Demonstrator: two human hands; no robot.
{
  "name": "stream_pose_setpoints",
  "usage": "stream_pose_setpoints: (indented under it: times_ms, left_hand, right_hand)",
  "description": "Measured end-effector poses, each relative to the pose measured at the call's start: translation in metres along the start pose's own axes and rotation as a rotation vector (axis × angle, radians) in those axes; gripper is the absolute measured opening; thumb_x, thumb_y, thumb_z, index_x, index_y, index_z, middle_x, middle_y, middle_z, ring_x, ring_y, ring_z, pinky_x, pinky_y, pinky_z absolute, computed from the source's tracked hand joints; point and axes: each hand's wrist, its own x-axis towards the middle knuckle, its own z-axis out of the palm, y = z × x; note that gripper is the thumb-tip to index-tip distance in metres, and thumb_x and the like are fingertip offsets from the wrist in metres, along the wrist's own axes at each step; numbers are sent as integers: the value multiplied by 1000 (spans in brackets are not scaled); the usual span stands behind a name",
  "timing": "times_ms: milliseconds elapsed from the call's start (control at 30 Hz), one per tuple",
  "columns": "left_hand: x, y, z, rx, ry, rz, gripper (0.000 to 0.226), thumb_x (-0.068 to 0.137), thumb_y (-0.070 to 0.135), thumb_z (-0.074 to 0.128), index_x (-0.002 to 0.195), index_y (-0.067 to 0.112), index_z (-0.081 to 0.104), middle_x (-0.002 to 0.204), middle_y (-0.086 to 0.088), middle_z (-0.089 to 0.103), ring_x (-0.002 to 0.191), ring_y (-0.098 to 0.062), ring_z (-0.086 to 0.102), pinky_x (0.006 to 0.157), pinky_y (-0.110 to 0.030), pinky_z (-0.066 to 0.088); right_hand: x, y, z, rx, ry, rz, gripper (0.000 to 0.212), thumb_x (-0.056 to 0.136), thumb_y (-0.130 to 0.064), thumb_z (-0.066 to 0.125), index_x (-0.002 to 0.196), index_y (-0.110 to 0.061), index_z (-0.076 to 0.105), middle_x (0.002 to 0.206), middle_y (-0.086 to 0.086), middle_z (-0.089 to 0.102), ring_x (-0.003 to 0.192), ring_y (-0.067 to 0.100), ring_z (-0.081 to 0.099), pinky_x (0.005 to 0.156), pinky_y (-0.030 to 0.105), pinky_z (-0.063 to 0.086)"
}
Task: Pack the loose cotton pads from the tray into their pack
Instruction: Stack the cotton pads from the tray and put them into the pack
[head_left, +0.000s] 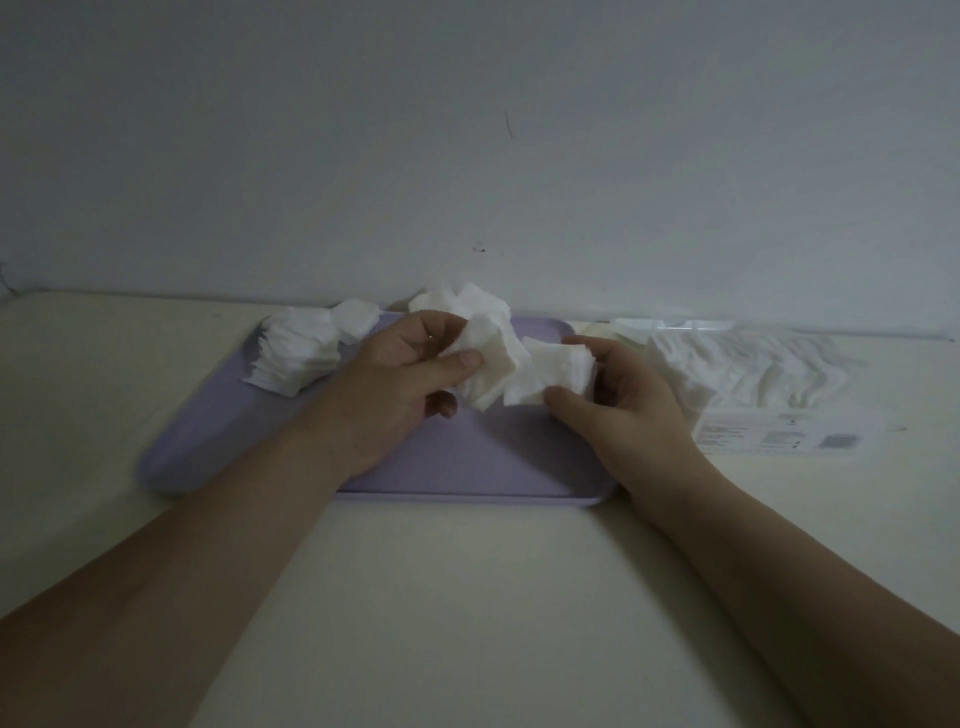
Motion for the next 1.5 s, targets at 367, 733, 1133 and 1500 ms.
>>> stream_pose_setpoints:
  times_ms: [367, 733, 1133, 1500]
  left_hand:
    - [-6, -3, 12, 197, -28, 27, 37, 79, -12, 77, 102, 15, 70, 93, -4, 78, 79, -9, 70, 60, -17, 53]
    - [-3, -11, 10, 415, -48, 96, 66, 64, 11, 96, 122, 24, 67, 88, -10, 65, 81, -19, 61, 80, -35, 54]
    - [3, -2, 10, 656, -154, -43, 37, 75, 19, 90, 105, 22, 69, 56, 4, 56, 49, -6, 45, 49, -24, 38]
    - [-8, 1, 26, 597, -86, -30, 31, 80, 9, 81, 105, 20, 67, 80, 2, 75, 70, -6, 63, 71, -27, 49]
  right_hand:
    - [-4, -6, 3, -32, -124, -57, 36, 83, -9, 82, 113, -24, 70, 104, -6, 78, 97, 7, 72, 85, 24, 55]
    - [-5, -5, 6, -125, -109, -116, 55, 64, -38, 86, 113, -28, 63, 115, -7, 73, 108, 17, 69, 99, 41, 55]
    - [-6, -6, 11, -399, -157, 13, 78, 87, -15, 65, 157, -26, 33, 136, -8, 59, 137, 14, 51, 123, 44, 30]
    - [-20, -26, 18, -453, -203, -71, 76, 94, 0, 51, 161, -19, 21, 124, 3, 63, 108, 10, 60, 88, 12, 43]
